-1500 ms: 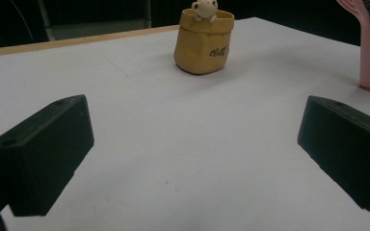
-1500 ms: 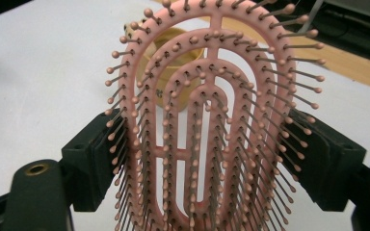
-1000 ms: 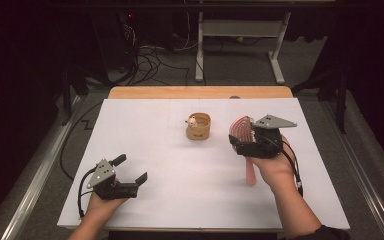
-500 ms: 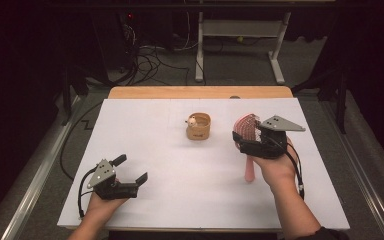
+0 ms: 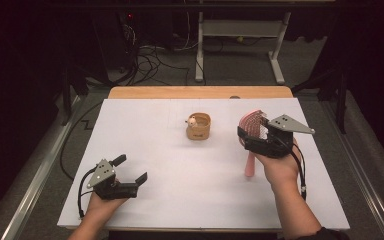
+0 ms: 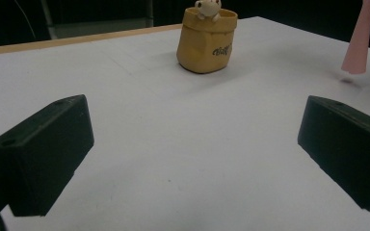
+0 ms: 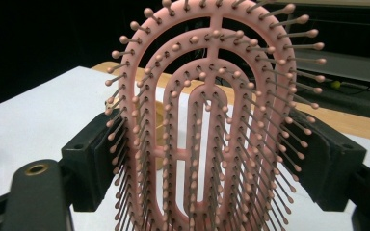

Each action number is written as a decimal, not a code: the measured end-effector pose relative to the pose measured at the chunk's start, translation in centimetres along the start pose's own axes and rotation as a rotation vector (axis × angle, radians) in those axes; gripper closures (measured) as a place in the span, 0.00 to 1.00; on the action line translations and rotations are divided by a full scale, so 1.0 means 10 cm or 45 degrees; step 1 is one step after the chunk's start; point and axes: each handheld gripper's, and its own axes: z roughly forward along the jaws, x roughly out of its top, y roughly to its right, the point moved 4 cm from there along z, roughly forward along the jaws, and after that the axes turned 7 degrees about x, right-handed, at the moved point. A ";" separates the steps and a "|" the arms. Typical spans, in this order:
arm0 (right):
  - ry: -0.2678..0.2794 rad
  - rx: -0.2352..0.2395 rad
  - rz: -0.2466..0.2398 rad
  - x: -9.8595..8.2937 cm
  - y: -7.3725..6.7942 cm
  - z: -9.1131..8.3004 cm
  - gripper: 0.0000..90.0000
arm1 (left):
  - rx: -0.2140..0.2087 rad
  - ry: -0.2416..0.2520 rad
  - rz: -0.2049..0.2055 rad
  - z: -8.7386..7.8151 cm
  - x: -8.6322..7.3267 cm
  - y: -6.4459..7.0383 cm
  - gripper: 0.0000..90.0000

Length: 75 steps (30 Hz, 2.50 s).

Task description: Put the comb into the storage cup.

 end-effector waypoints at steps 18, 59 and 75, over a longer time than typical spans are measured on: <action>0.083 -0.017 -0.026 0.07 -0.01 -0.01 0.23 | -0.008 0.004 0.018 0.00 -0.01 0.01 0.00; 0.140 -0.022 -0.050 0.40 -0.07 0.17 0.23 | 0.001 0.011 0.029 -0.01 -0.01 0.01 0.00; 0.179 -0.003 -0.046 0.55 -0.15 0.37 0.23 | 0.001 0.012 0.027 -0.02 -0.01 0.01 0.00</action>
